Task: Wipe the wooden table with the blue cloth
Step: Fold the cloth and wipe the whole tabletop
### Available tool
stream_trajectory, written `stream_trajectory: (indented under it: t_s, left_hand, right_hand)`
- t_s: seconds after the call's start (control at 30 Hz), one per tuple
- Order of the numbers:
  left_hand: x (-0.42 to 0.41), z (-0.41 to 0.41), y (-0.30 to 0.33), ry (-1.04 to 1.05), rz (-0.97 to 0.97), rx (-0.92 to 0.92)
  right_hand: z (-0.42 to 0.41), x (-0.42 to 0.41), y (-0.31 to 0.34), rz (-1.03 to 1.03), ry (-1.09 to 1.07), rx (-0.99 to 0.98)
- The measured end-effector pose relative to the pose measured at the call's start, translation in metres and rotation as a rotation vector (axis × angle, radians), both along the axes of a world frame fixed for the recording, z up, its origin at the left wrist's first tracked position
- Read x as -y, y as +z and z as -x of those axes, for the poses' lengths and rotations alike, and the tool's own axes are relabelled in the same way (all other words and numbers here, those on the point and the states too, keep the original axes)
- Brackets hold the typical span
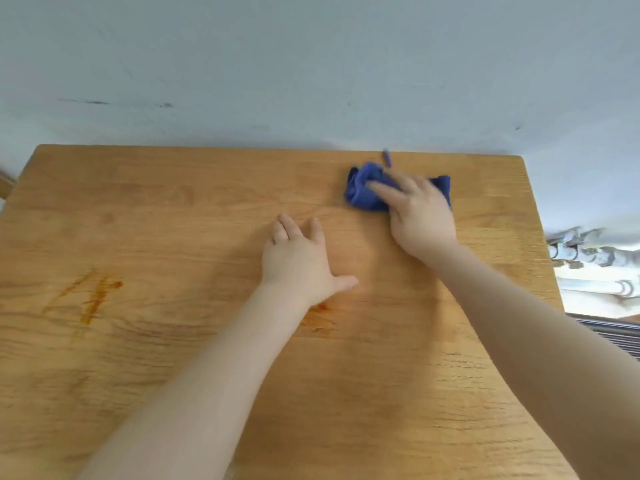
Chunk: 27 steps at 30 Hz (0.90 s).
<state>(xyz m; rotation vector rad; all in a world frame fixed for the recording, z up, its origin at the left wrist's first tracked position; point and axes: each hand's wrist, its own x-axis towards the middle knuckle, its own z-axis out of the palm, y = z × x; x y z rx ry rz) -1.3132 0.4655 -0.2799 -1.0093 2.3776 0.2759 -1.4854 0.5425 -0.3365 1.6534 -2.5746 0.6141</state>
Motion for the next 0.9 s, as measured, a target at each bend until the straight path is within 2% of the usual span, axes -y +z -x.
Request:
stream_trajectory:
  t_s: [0.07, 0.17, 0.4, 0.53, 0.6, 0.7, 0.73, 0.8, 0.9]
  left_hand:
    - [-0.006, 0.002, -0.004, -0.027, 0.032, 0.051]
    - [-0.007, 0.007, -0.006, -0.02, 0.036, 0.068]
    - [-0.01, 0.011, -0.003, 0.019, 0.006, 0.076]
    - [-0.009, 0.012, -0.004, 0.017, 0.019, 0.069]
    - [-0.008, 0.011, -0.006, 0.015, 0.018, 0.064]
    - [-0.008, 0.008, -0.009, 0.019, 0.016, 0.064]
    - [-0.008, 0.008, -0.009, 0.022, 0.015, 0.061]
    - [-0.009, 0.007, -0.008, 0.029, 0.012, 0.052]
    - [-0.011, 0.007, -0.005, 0.057, -0.01, 0.027]
  right_hand:
    - [0.027, 0.02, 0.002, -0.071, -0.158, 0.007]
    - [0.039, 0.034, 0.007, -0.159, -0.249, 0.046]
    - [-0.036, -0.027, 0.001, -0.05, 0.007, 0.071]
    - [-0.023, -0.024, 0.004, -0.027, 0.165, 0.06]
    - [0.007, -0.007, 0.004, -0.012, 0.101, 0.016]
    - [0.046, 0.017, 0.006, -0.092, -0.237, 0.026]
    - [0.053, 0.021, 0.007, -0.133, -0.277, 0.046]
    - [0.054, 0.019, 0.011, -0.176, -0.253, 0.068]
    - [0.032, -0.01, 0.01, -0.099, -0.099, 0.039]
